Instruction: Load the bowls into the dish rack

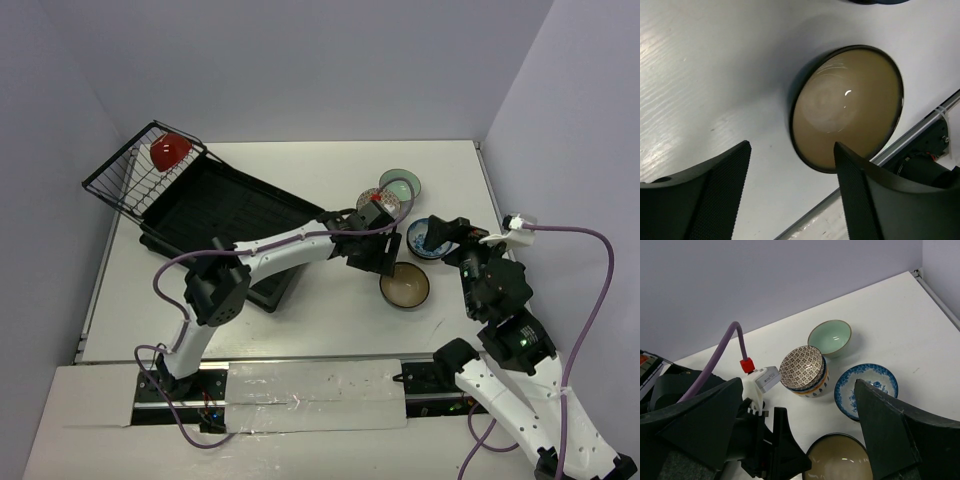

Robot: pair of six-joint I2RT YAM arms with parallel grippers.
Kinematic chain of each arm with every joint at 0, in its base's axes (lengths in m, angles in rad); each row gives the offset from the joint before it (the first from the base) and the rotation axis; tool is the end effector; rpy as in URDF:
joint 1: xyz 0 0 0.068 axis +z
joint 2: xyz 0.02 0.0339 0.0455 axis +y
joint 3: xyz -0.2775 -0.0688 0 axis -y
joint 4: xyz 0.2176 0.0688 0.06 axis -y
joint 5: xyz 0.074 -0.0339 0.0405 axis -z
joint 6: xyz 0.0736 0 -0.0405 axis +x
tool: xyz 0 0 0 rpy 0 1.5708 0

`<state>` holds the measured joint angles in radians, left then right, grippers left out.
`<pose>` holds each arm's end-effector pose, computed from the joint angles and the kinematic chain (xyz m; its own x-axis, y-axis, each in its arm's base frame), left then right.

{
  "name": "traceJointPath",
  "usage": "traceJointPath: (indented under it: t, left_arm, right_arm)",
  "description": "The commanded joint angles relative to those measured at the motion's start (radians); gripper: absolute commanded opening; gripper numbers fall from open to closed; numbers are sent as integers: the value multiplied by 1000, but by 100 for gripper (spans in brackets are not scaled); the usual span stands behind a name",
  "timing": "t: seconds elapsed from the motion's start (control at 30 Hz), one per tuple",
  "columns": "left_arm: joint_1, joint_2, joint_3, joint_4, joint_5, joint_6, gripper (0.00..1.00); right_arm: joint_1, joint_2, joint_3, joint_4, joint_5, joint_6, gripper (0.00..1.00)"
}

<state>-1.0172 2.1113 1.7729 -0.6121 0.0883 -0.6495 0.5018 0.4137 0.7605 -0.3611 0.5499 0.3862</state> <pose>0.2435 -0.4063 0.2159 -0.8695 0.2609 -0.4195 0.4375 0.8010 -0.4087 0.0947 0.0081 0.3535 0.0065 0.3699 -0.9291 0.0492 0.9278 0.3697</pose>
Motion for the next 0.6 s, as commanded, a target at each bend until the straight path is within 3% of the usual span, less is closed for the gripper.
traceJointPath:
  t: [0.0, 0.37, 0.53, 0.57]
  left_arm:
    - [-18, 36, 65, -5, -21, -7, 71]
    - [-29, 139, 172, -78, -65, 1, 54]
    - [-29, 135, 177, -81, -78, 10, 37]
    - [-29, 128, 175, -80, -82, 13, 29]
  right_arm:
    - [7, -15, 19, 16, 22, 14, 100]
    - [9, -30, 5, 21, 27, 14, 100]
    - [7, -23, 7, 21, 16, 10, 100]
    - [6, -21, 8, 19, 13, 10, 100]
